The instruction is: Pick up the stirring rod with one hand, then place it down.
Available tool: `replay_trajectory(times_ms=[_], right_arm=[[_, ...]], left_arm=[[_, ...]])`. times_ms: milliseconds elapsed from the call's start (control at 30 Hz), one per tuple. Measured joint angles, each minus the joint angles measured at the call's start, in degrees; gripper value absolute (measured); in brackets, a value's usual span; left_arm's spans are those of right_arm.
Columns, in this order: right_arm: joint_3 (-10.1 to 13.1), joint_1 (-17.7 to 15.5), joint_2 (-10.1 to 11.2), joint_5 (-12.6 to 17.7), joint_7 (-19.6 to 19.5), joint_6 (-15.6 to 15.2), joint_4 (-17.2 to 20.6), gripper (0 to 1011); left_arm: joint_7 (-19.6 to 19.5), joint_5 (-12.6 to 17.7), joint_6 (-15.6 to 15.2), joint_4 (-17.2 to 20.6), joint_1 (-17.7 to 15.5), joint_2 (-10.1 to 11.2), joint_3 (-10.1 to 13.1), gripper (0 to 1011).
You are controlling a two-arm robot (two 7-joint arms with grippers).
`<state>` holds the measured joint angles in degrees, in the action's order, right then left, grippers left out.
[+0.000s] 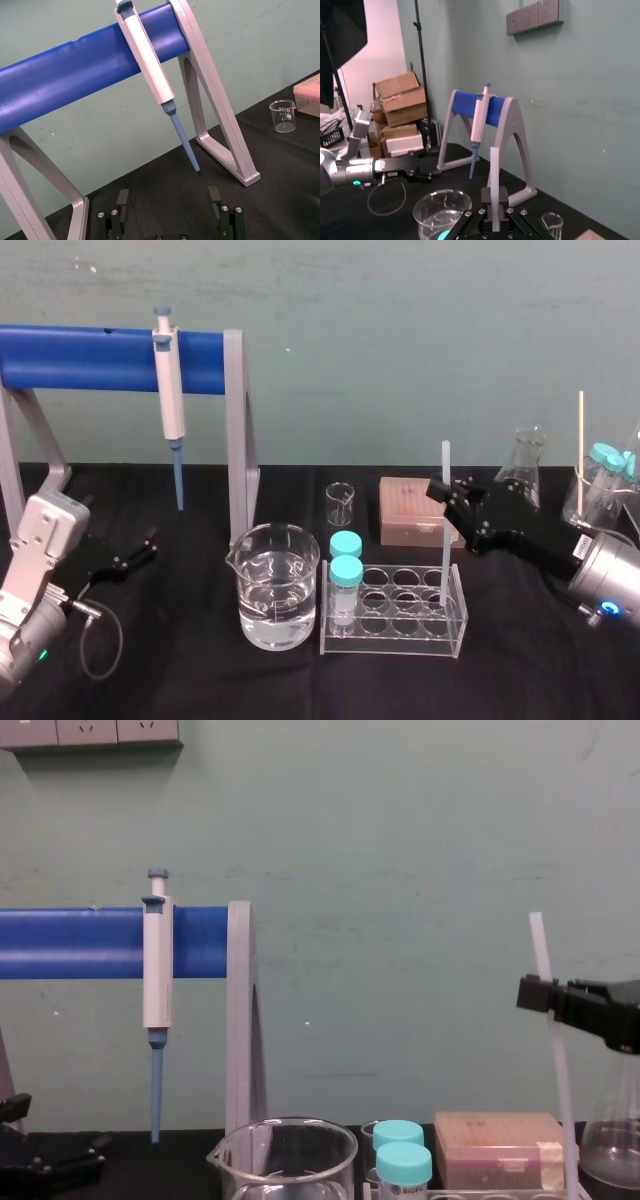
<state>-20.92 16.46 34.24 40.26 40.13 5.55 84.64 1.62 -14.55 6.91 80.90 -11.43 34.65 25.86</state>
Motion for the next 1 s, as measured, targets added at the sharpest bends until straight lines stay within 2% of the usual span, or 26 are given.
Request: replay_trajectory(times_ms=[267,600,1000], right_arm=[[-0.6,0.5,-0.8,-0.4,-0.1,0.6,-2.2,72],[-1.5,1.7,-2.5,0.0,3.0,3.1,-6.2,72],[-2.4,2.2,-3.6,-1.7,3.7,4.9,-10.1,72]], left_arm=[[0.0,0.0,0.0,0.0,0.0,0.0,0.0,1000],[0.0,0.0,0.0,0.0,0.0,0.0,0.0,1000],[0.0,0.0,0.0,0.0,0.0,0.0,0.0,1000]])
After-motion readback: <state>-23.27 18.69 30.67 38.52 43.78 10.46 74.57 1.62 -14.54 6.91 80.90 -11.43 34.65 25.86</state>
